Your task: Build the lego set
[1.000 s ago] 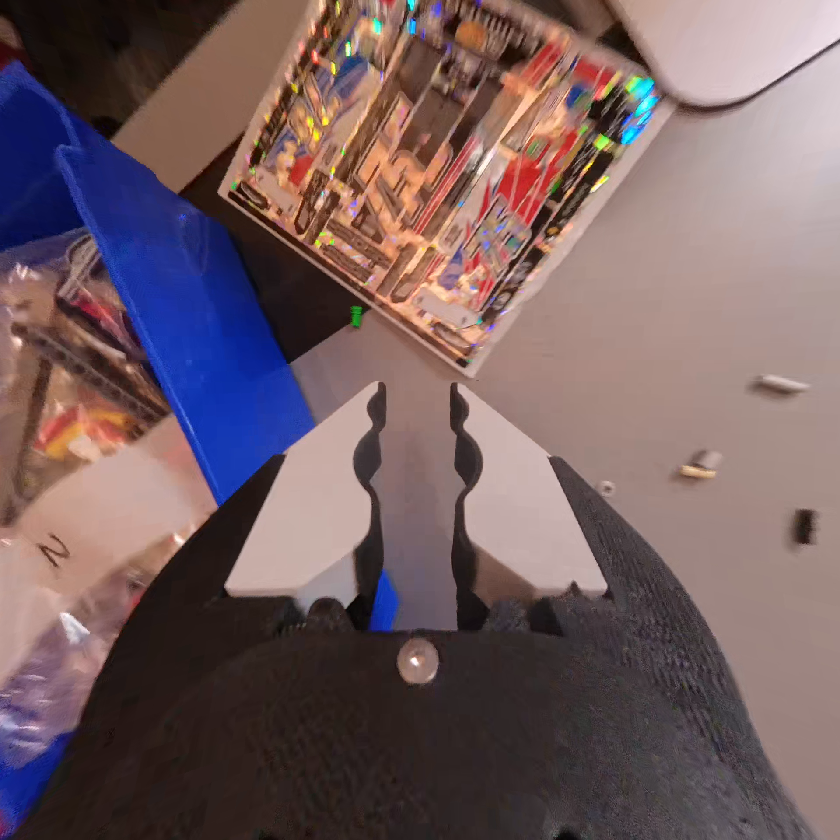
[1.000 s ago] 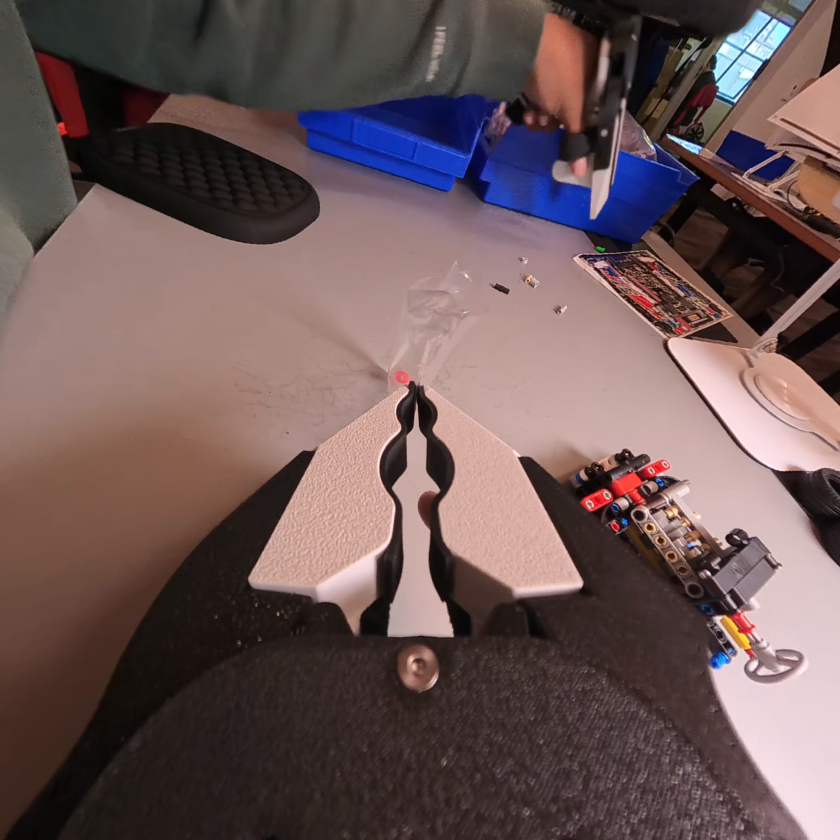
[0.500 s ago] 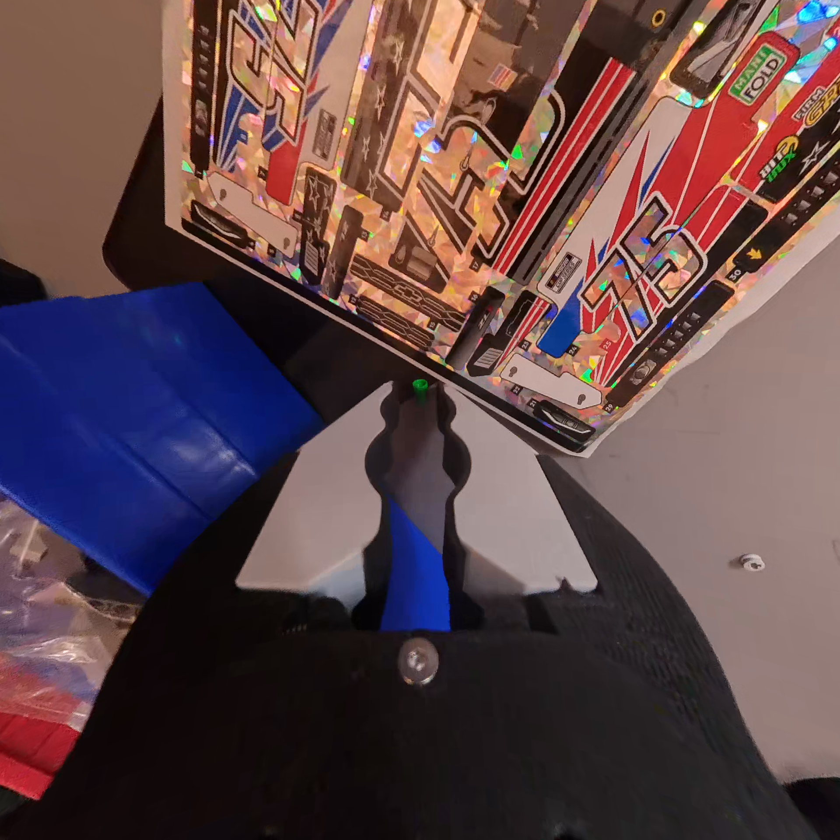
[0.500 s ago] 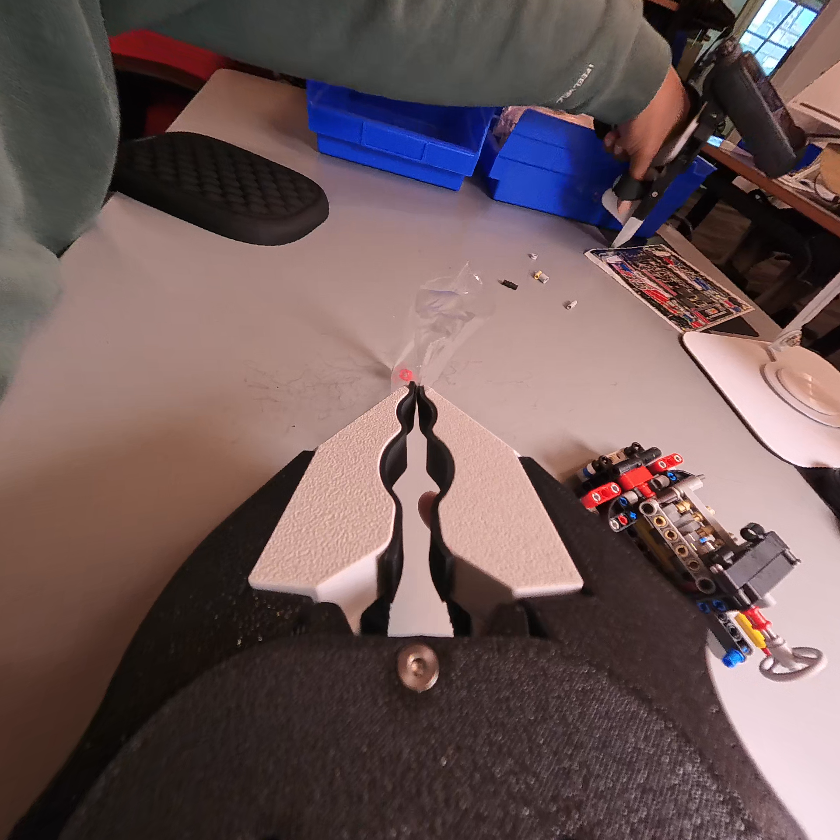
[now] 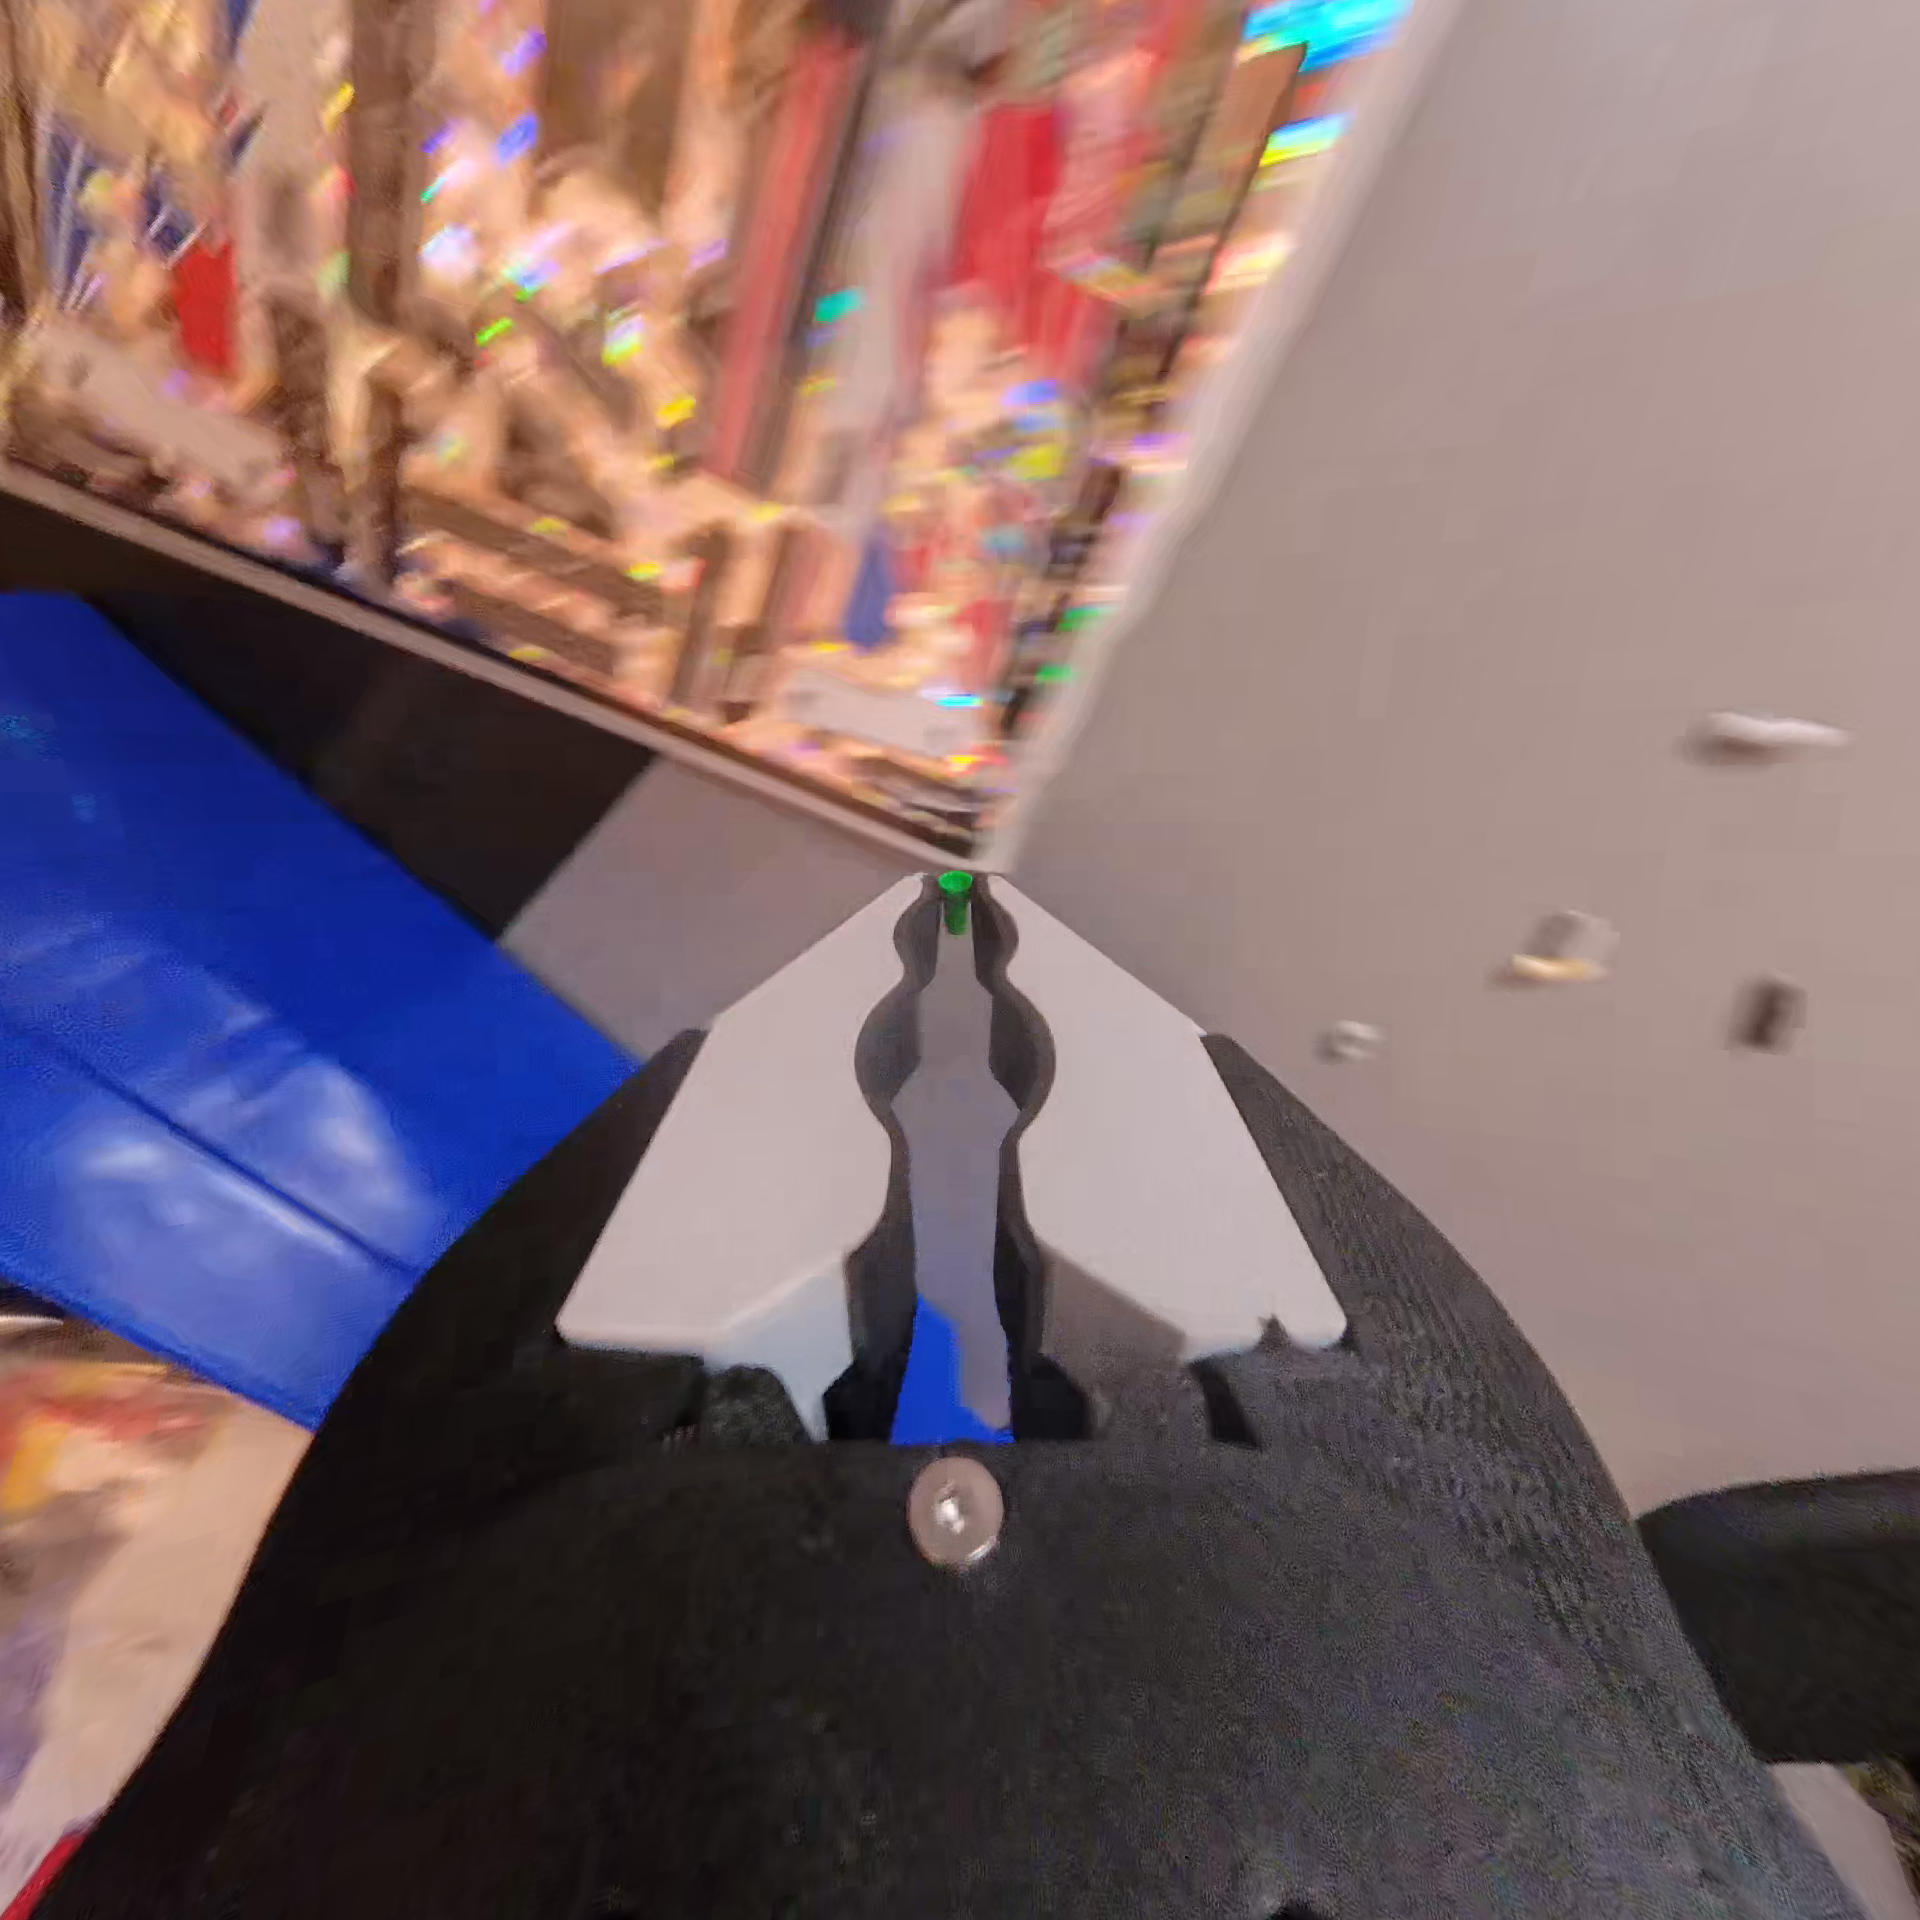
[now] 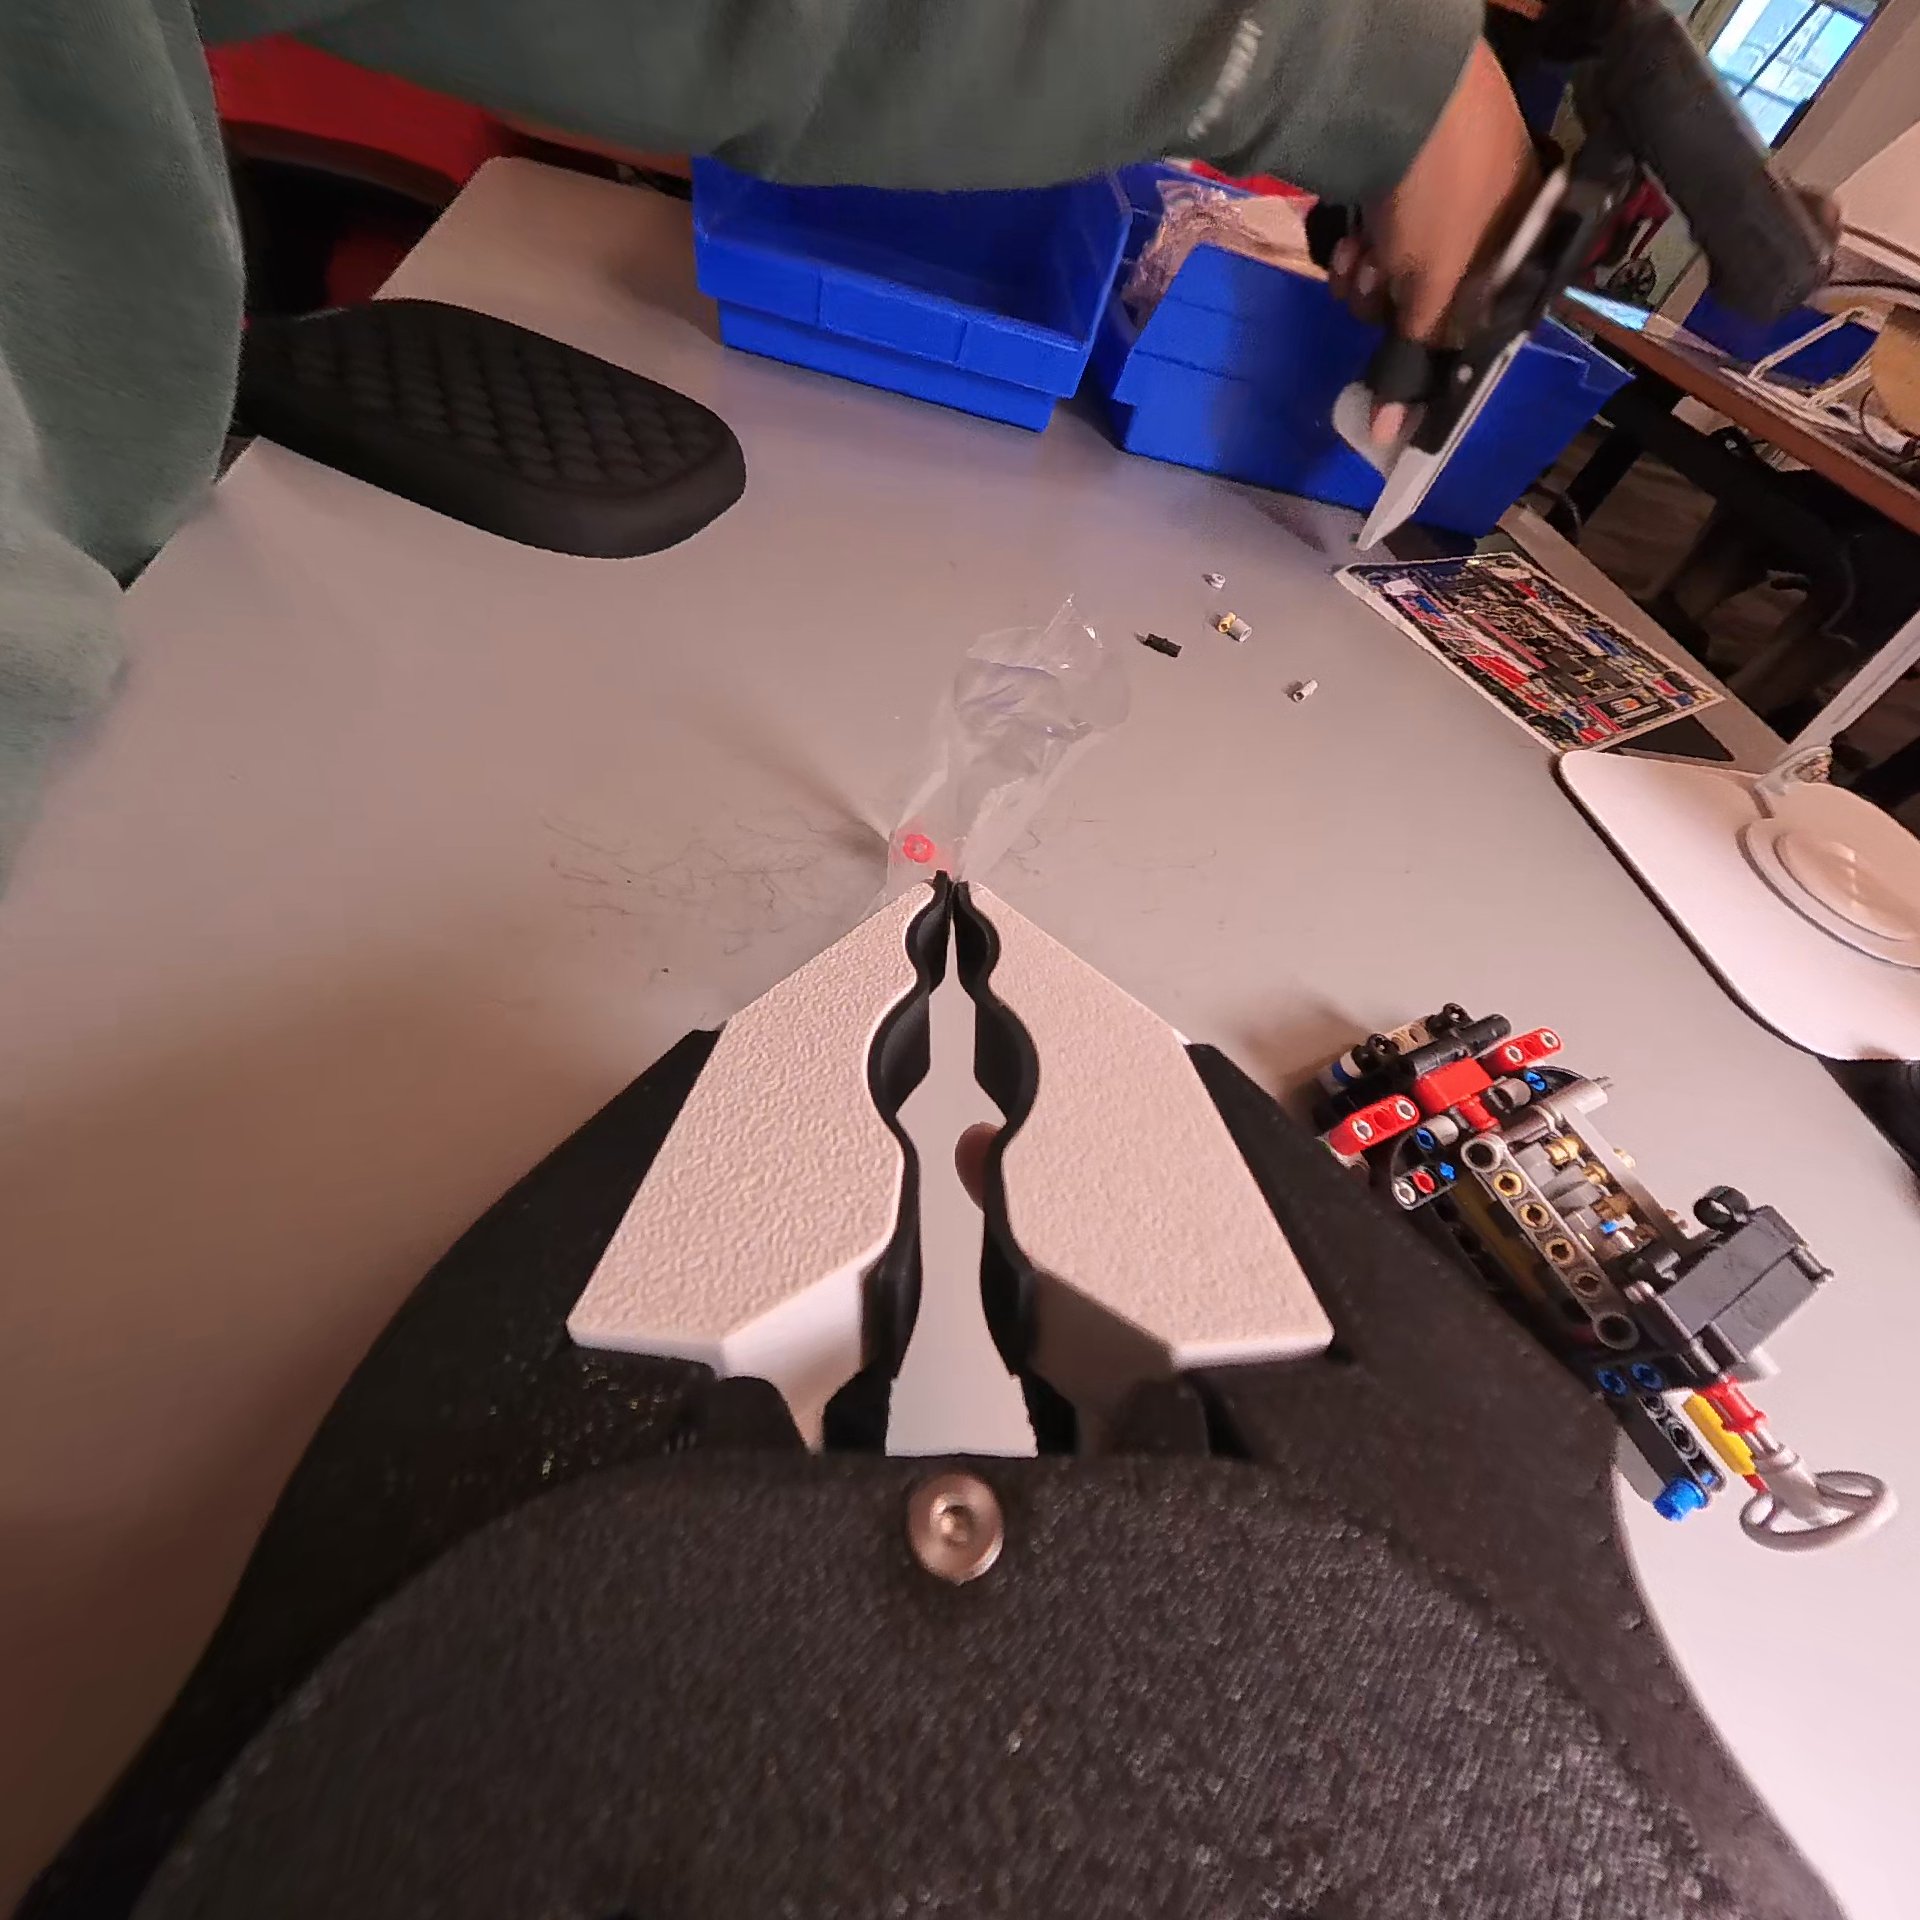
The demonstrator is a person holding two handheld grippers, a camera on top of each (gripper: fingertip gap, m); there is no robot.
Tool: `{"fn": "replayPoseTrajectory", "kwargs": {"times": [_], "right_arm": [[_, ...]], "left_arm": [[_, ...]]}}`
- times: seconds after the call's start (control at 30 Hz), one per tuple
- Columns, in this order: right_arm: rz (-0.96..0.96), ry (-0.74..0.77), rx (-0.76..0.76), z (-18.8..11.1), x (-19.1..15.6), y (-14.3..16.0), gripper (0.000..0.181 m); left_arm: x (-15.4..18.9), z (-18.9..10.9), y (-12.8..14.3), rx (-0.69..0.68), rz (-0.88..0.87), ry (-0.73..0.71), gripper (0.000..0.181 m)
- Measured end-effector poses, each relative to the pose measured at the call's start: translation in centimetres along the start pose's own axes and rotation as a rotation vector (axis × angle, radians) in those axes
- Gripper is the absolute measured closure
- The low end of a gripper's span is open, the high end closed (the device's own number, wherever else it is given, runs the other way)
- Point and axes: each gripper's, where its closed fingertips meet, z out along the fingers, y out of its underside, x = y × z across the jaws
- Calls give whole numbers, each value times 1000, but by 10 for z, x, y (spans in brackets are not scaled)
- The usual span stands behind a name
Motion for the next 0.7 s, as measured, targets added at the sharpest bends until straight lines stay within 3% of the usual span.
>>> {"fn": "replayPoseTrajectory", "kwargs": {"times": [0.03, 0.2, 0.33, 0.47, 0.7], "right_arm": [[-4, 1, 0, 0, 0, 0, 181], [-28, 1, 0, 4, -3, -2, 181], [-60, -1, 6, 8, -10, -6, 181], [-101, 3, 7, 11, -18, -11, 181], [-127, 11, 0, 11, -20, -12, 181]], "left_arm": [[24, -11, -4, 84, 39, 45, 177], [207, -102, -15, 563, 325, 375, 177], [326, -137, -1, 756, 535, 502, 177], [376, -130, 9, 740, 664, 533, 177], [383, -110, 21, 655, 709, 521, 177]]}}
